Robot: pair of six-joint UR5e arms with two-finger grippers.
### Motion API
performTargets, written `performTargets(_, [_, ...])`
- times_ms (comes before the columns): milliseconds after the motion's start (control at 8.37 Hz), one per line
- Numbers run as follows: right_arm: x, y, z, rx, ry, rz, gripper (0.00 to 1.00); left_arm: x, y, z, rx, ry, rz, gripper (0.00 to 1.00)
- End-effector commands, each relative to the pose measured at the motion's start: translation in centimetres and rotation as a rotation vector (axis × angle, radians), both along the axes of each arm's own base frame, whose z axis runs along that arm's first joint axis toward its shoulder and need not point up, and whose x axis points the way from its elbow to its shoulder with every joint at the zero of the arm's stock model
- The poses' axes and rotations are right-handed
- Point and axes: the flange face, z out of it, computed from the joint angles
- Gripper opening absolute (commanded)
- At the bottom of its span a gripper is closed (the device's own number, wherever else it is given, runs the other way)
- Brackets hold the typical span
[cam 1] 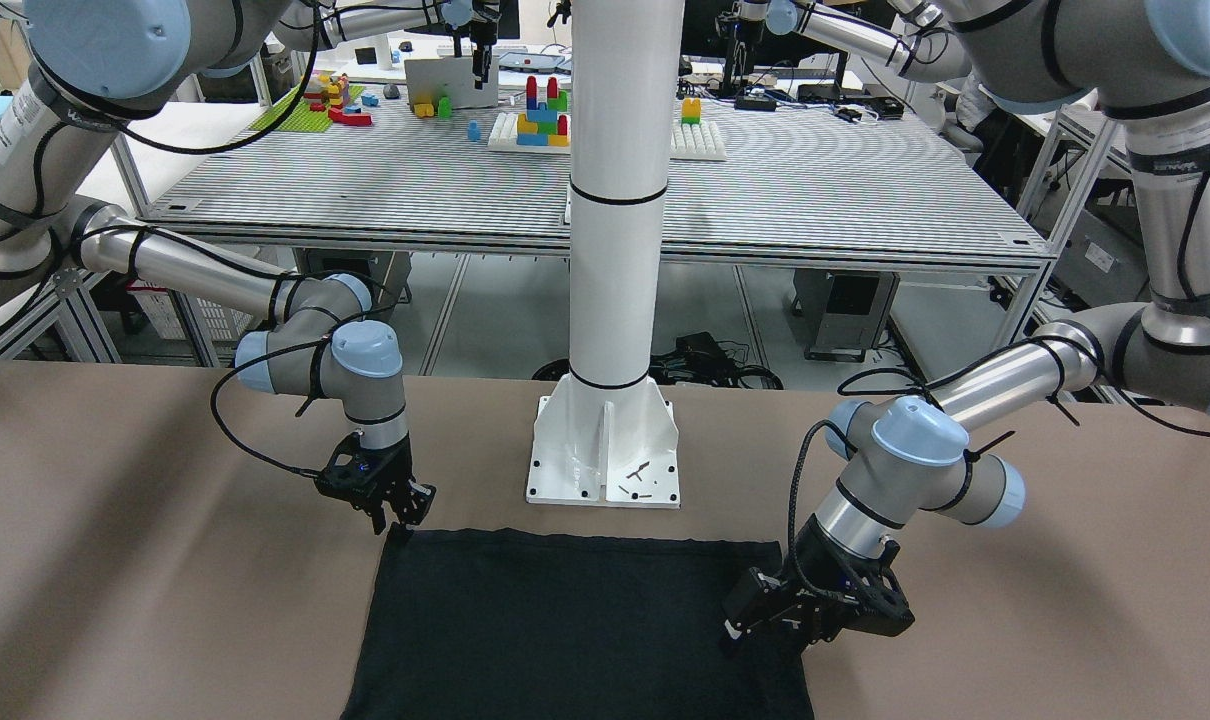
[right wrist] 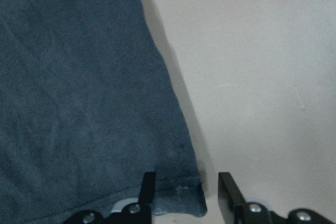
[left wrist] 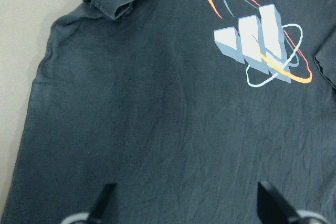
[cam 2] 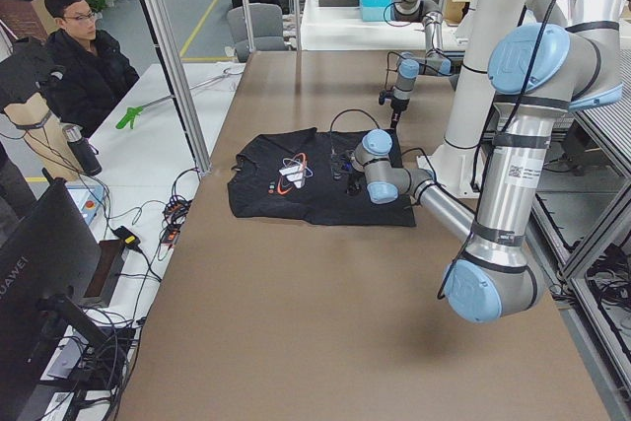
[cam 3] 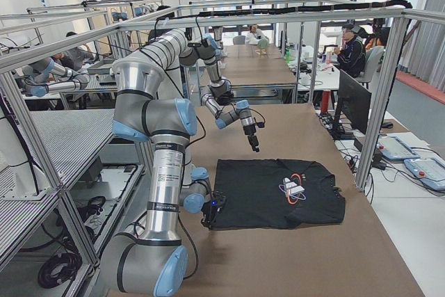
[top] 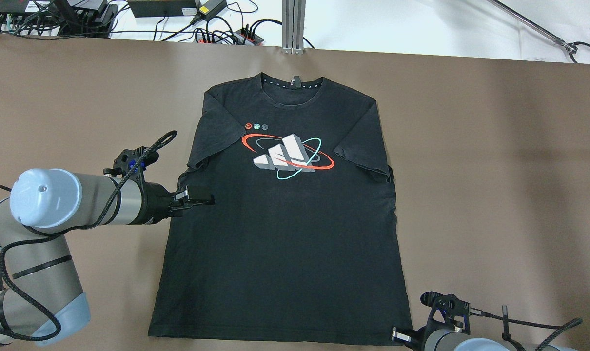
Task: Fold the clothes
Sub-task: 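Move the right gripper down to the hem corner nearest the robot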
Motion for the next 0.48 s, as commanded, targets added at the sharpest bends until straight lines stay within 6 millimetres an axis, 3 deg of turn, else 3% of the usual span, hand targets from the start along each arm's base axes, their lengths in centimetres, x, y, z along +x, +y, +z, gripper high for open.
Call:
performTargets(0, [-0.13, 0.27, -0.05, 0.002, -0.002, 0.008, 0.41, -0.04, 0.00, -0.01, -0.002, 0.000, -0.002, 0.93])
performTargets(239, [-0.02, 0.22, -0.25, 0.003, -0.005, 0.009, 0.00, -0.09, 0.14, 0.58, -0.006, -0.008, 0.000, 0.93])
performTargets(358, [0.05, 0.21, -0.42, 0.005, -0.009, 0.010, 0.00, -0.12, 0.16, 0.77, -0.010, -0.012, 0.000, 0.93])
